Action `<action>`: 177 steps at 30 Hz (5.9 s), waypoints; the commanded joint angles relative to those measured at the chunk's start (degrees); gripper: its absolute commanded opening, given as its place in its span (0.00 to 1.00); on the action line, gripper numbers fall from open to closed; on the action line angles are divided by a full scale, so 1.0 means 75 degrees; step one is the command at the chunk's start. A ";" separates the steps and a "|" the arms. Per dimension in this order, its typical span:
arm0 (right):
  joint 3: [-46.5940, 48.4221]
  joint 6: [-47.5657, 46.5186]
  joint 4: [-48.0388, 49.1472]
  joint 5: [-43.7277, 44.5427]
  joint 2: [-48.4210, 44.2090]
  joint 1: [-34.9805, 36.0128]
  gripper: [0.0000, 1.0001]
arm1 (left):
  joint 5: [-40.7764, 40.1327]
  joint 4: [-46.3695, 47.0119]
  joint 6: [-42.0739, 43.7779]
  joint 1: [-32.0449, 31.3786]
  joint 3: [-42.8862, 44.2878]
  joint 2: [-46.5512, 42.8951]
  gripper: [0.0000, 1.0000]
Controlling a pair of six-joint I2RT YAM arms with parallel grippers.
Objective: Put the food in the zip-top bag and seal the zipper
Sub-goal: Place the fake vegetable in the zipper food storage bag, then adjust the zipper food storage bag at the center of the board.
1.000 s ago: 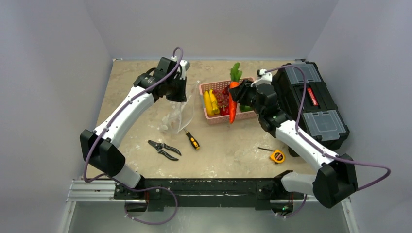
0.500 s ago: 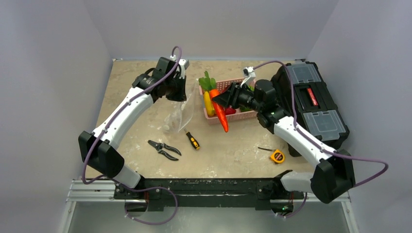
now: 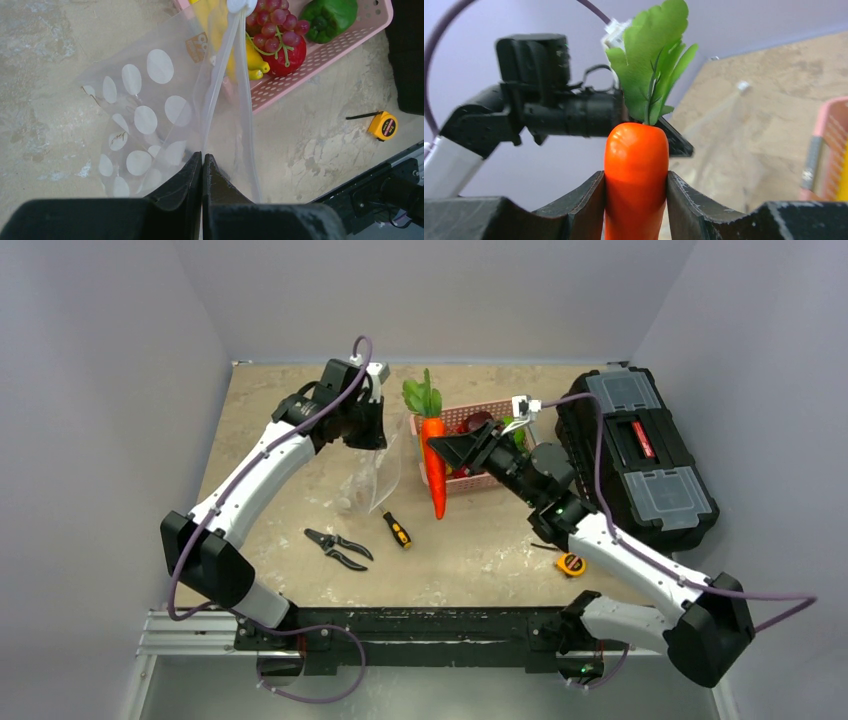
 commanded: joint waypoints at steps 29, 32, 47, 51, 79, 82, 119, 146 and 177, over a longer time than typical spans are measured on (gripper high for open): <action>0.0519 -0.3412 0.7126 0.5838 0.3587 0.2447 0.00 | 0.1422 0.0707 -0.0738 0.0597 -0.0283 -0.0290 0.00; 0.0672 -0.3816 0.7410 0.5938 0.4192 0.2602 0.00 | 0.1459 0.0730 -0.0774 0.0626 -0.0300 -0.0291 0.00; 0.1136 -0.3560 0.3316 0.6887 0.3726 0.3510 0.00 | 0.1492 0.0938 -0.0974 0.0794 -0.0476 -0.0438 0.00; 0.1333 -0.3166 0.2566 0.6741 0.3795 0.3501 0.00 | 0.1404 0.1126 -0.1011 0.0800 -0.0637 -0.0616 0.00; 0.3782 -0.2465 -0.1411 0.2601 0.5214 0.1890 0.15 | 0.2215 0.1699 -0.0918 0.0800 -0.0920 -0.0913 0.00; 0.4487 -0.2462 -0.2250 0.1968 0.5494 0.1746 0.27 | 0.2128 0.1674 -0.0923 0.0800 -0.0921 -0.0912 0.00; 0.3591 -0.2118 -0.4155 0.3071 0.3598 0.1751 0.48 | 0.1052 0.1144 -0.0948 0.0870 -0.0758 -0.0953 0.00; 0.7067 -0.2243 -0.4854 0.2296 0.5151 0.1635 0.00 | -0.2346 0.0936 -0.0710 0.1075 -0.1046 -0.2240 0.00; 0.6072 -0.3482 -0.5429 0.3677 0.3586 0.1627 0.75 | 0.0586 0.0539 -0.1029 0.1363 -0.0443 -0.0676 0.00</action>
